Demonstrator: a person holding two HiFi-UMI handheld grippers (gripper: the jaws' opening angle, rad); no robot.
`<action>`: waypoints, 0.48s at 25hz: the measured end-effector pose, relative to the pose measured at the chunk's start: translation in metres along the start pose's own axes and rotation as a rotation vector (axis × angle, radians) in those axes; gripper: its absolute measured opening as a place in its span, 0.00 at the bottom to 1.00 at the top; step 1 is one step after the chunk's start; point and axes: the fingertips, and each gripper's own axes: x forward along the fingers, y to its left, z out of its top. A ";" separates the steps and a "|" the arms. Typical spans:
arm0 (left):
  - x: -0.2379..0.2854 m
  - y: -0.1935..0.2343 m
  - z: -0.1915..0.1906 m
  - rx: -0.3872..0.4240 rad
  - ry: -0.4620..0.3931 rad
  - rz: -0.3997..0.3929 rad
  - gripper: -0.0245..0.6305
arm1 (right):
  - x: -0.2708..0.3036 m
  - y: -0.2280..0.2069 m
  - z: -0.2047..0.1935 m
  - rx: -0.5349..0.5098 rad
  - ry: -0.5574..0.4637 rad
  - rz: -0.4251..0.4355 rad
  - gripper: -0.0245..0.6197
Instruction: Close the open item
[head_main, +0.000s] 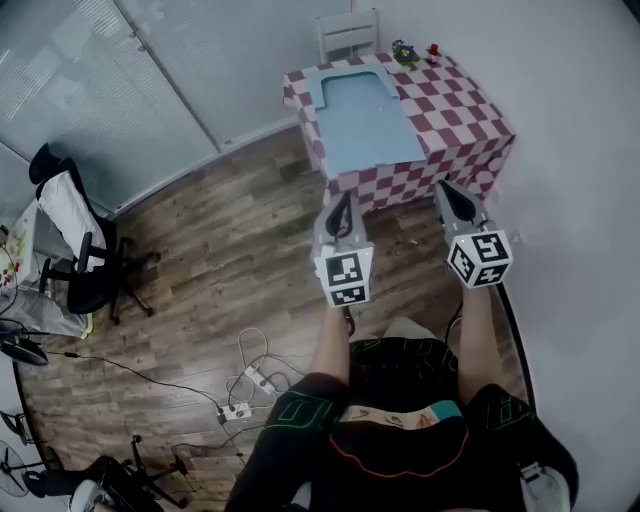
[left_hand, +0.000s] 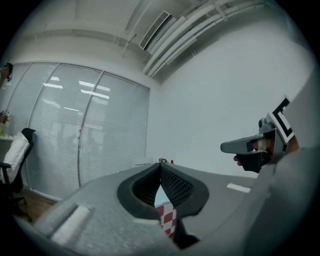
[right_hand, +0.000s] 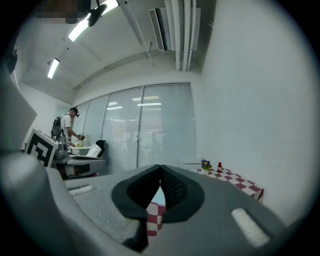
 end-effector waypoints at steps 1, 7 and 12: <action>0.001 -0.001 -0.002 0.000 0.006 -0.005 0.05 | 0.001 -0.001 0.000 0.001 0.003 0.000 0.04; 0.010 0.003 -0.016 -0.008 0.044 -0.001 0.05 | 0.014 0.002 -0.008 0.006 0.023 0.026 0.04; 0.028 0.013 -0.026 -0.006 0.059 0.024 0.05 | 0.039 -0.009 -0.015 0.014 0.035 0.045 0.04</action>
